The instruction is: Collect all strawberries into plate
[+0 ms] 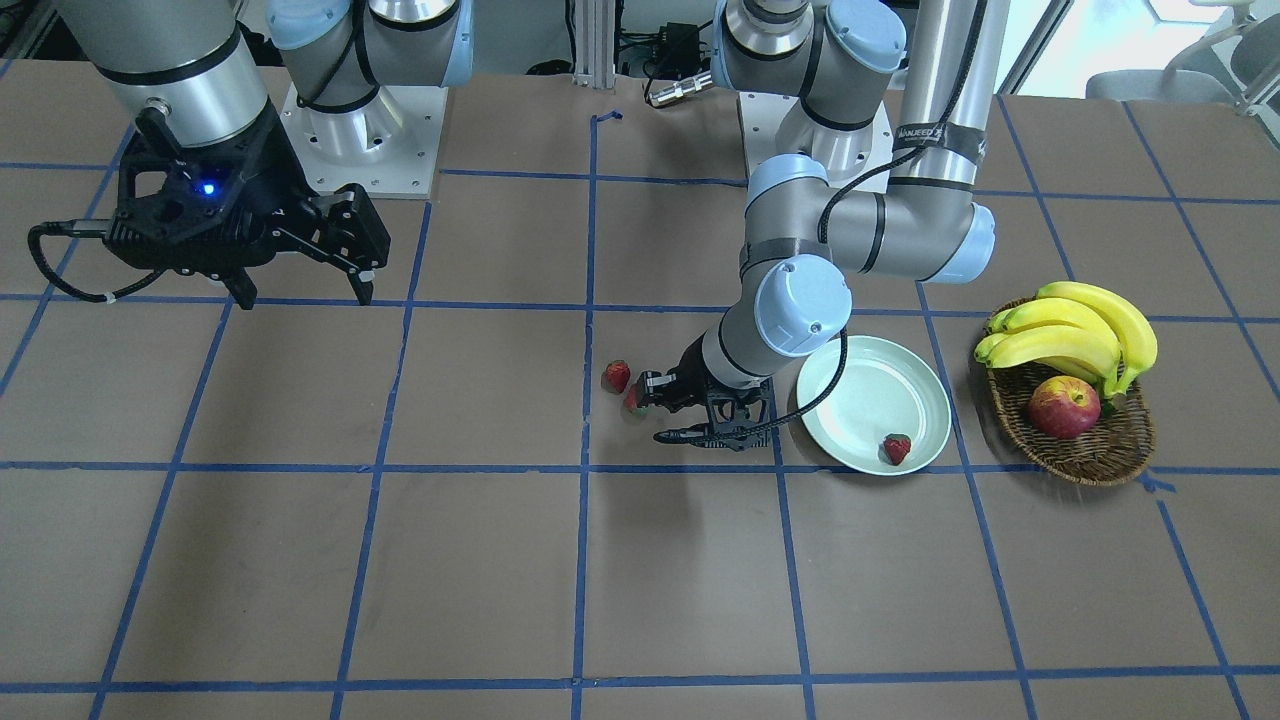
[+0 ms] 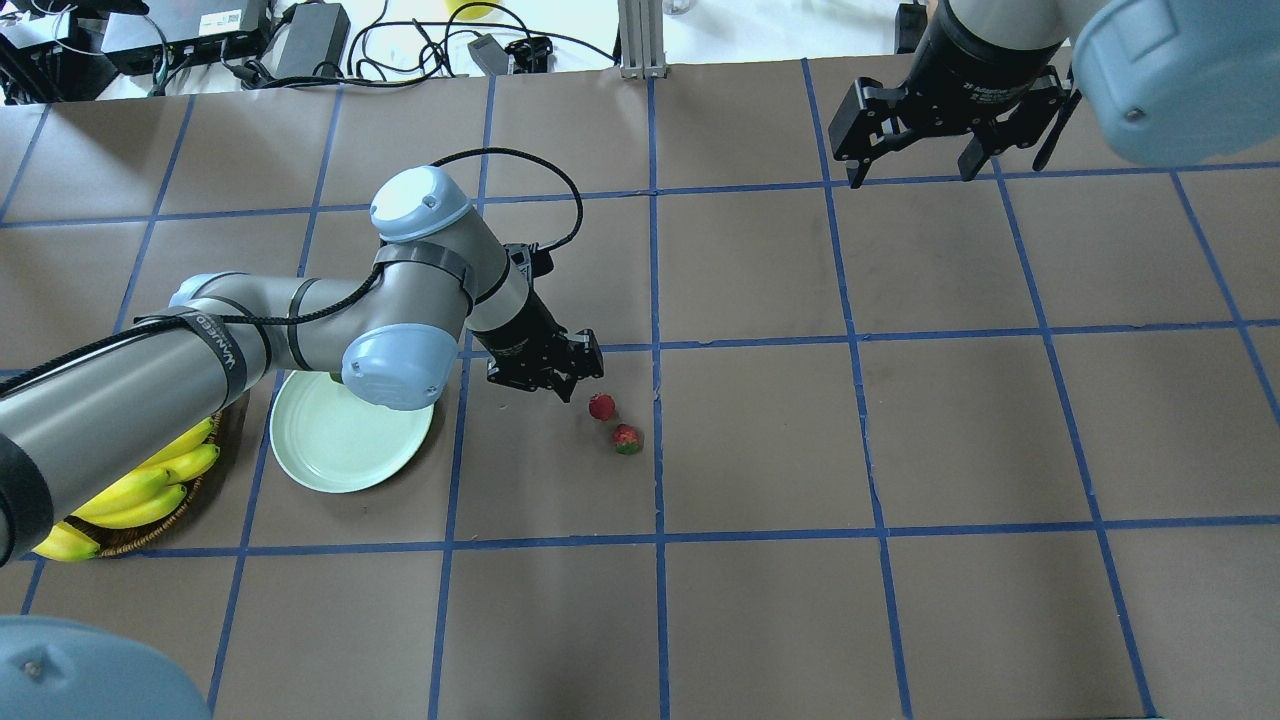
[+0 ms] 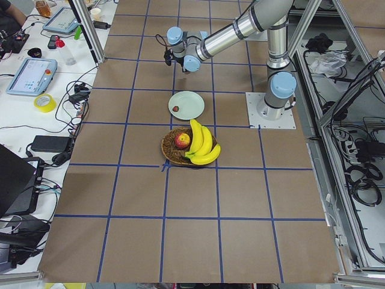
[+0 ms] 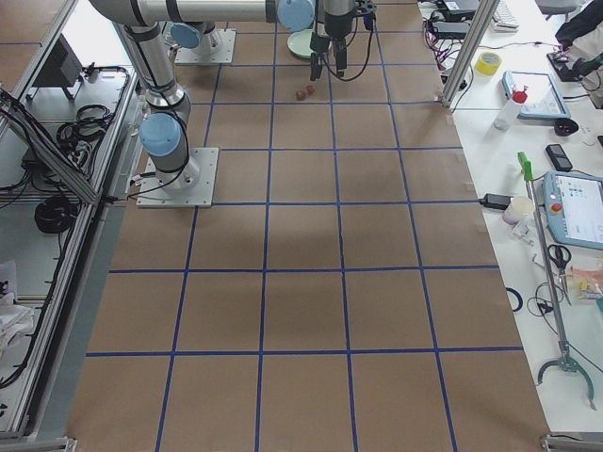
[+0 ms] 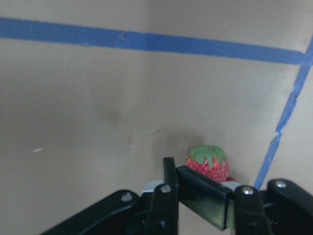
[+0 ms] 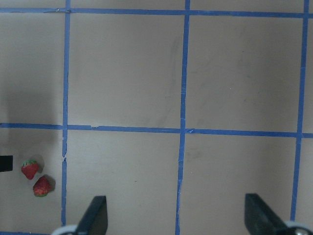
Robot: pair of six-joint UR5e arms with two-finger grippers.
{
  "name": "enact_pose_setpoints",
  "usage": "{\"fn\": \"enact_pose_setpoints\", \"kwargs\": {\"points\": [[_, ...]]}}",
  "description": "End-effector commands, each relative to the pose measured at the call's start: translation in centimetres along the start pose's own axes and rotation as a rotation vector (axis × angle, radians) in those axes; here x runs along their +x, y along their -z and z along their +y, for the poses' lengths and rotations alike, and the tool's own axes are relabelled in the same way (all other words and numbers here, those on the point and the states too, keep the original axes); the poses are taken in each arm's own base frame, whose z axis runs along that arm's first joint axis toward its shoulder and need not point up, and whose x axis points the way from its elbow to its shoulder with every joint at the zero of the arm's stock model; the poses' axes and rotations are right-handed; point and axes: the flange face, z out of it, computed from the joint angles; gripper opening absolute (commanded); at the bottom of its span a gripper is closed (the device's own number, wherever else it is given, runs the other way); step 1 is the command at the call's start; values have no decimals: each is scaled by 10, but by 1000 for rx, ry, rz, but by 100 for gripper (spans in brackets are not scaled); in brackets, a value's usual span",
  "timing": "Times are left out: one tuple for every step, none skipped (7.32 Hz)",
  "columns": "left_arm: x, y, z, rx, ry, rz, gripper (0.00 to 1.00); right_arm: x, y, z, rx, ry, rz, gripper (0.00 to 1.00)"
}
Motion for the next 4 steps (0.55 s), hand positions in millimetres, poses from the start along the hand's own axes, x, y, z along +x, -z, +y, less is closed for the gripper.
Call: {"fn": "enact_pose_setpoints", "kwargs": {"points": [[4, 3, -1, 0, 53, 19, 32, 0, -1, 0, -1, 0, 0, 100], [10, 1, -4, -14, 71, 72, 82, 0, 0, 0, 0, 0, 0, 100], [10, -9, -5, -33, 75, 86, 95, 0, 0, 0, 0, 0, -2, 100], [11, -12, -4, -51, 118, 103, 96, 0, 0, 0, 0, 0, -2, 100]]}}
